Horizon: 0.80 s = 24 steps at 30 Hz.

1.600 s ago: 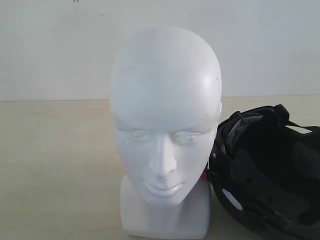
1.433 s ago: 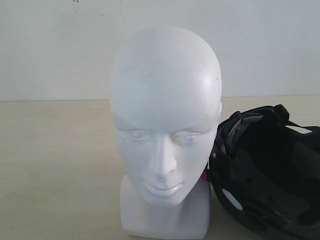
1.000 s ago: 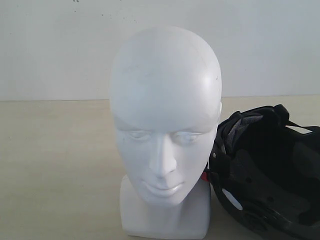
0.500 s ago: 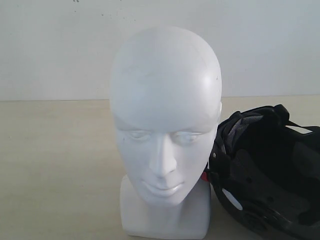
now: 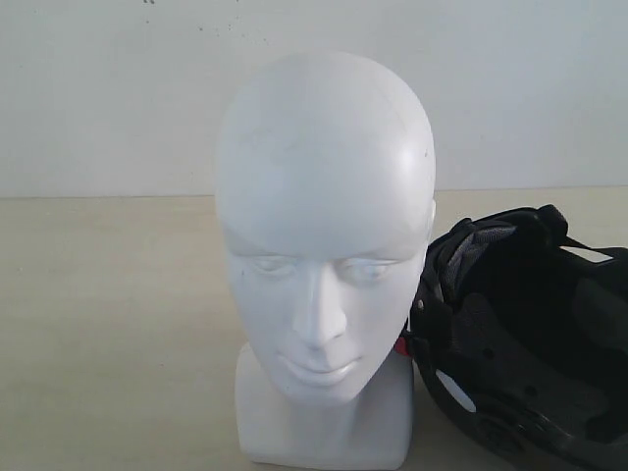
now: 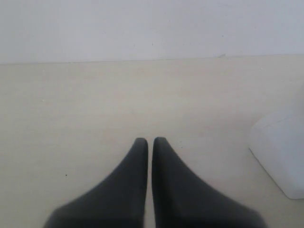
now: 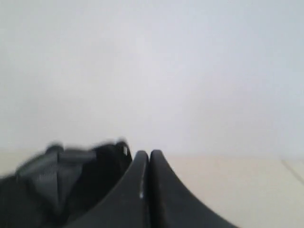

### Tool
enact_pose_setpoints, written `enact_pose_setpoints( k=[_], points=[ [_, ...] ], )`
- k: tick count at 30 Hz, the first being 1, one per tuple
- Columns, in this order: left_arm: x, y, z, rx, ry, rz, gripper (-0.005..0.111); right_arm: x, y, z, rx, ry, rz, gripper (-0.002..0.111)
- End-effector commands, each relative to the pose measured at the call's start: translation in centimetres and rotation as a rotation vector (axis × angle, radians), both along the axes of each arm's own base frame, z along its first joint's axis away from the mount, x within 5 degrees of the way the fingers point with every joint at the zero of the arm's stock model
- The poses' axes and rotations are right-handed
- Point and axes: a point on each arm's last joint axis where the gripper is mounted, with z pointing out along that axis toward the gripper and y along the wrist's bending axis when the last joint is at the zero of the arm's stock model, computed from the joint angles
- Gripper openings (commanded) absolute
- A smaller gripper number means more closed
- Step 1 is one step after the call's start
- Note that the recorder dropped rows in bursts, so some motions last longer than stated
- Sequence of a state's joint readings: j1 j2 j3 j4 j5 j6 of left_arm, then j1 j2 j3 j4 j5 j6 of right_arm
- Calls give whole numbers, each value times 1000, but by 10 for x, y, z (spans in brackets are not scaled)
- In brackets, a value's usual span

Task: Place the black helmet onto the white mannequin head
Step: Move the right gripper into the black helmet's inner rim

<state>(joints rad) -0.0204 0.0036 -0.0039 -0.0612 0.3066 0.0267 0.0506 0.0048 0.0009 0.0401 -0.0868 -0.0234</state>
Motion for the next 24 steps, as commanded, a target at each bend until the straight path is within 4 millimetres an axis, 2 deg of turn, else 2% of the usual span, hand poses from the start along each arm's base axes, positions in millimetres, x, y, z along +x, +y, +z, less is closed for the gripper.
enact_pose_setpoints(
  k=[1, 4, 5, 8, 10, 13, 16, 20, 24],
  points=[
    [0, 0, 0, 0, -10, 1, 4, -14, -5, 35, 305, -394, 58, 0],
    [0, 0, 0, 0, -10, 1, 4, -23, -6, 67, 459, -435, 121, 0],
    [0, 0, 0, 0, -10, 1, 4, -27, -5, 80, 442, -411, 131, 0],
    [0, 0, 0, 0, -10, 1, 4, -44, -2, 116, 194, -295, 68, 0],
    [0, 0, 0, 0, -10, 1, 4, -55, -6, 136, 129, -214, 6, 0],
    [0, 0, 0, 0, -10, 1, 4, -58, -10, 159, 25, 9, -66, 0],
    [0, 0, 0, 0, -10, 1, 4, -50, -8, 166, -26, 342, -55, 0],
    [0, 0, 0, 0, -10, 1, 4, -34, -6, 153, -86, 763, -32, 0],
    [0, 0, 0, 0, -10, 1, 4, -23, -2, 150, -26, 834, -8, 0]
  ],
)
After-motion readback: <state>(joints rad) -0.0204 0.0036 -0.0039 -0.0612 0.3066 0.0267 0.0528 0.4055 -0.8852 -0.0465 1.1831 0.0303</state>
